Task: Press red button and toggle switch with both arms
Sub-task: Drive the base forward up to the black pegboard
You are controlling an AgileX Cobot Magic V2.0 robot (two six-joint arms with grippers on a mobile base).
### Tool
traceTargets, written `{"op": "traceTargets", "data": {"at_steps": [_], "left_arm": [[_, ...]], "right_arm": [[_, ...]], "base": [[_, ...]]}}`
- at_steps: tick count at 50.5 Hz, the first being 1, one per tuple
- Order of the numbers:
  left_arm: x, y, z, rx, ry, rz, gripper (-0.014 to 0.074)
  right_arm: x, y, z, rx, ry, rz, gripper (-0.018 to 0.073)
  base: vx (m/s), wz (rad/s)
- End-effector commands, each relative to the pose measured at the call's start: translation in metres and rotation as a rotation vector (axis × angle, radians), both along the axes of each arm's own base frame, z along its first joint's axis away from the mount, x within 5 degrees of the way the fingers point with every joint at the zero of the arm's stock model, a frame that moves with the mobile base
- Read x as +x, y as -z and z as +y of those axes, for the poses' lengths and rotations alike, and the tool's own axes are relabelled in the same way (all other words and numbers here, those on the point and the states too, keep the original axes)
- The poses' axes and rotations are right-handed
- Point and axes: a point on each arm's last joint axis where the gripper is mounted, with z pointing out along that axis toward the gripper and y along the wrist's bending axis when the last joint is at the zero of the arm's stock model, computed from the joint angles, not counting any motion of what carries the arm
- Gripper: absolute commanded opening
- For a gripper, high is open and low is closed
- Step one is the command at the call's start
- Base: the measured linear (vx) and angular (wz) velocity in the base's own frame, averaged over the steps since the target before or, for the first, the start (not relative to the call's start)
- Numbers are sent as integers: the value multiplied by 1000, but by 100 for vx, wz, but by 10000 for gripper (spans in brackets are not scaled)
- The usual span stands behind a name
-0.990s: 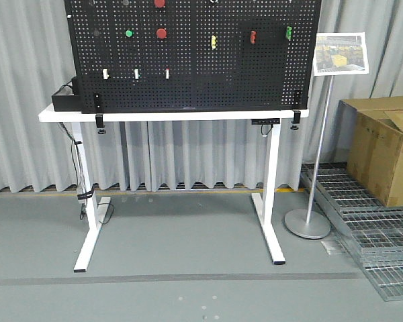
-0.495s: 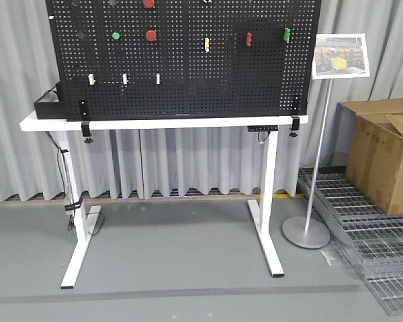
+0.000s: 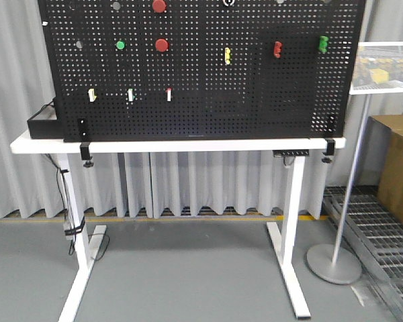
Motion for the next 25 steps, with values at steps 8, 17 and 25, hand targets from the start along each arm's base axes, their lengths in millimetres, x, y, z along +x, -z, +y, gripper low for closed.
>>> {"op": "traceTargets", "data": {"at_steps": [8, 17, 25], "left_arm": [[0, 3, 1, -28, -11, -63, 2], [0, 3, 1, -28, -11, -63, 2], [0, 3, 1, -28, -11, -63, 2]], "right_arm": [[0, -4, 0, -11, -1, -88, -3], [0, -4, 0, -11, -1, -88, -3], [0, -4, 0, -11, -1, -88, -3]], "base": [[46, 2], [45, 3], [44, 4]]}}
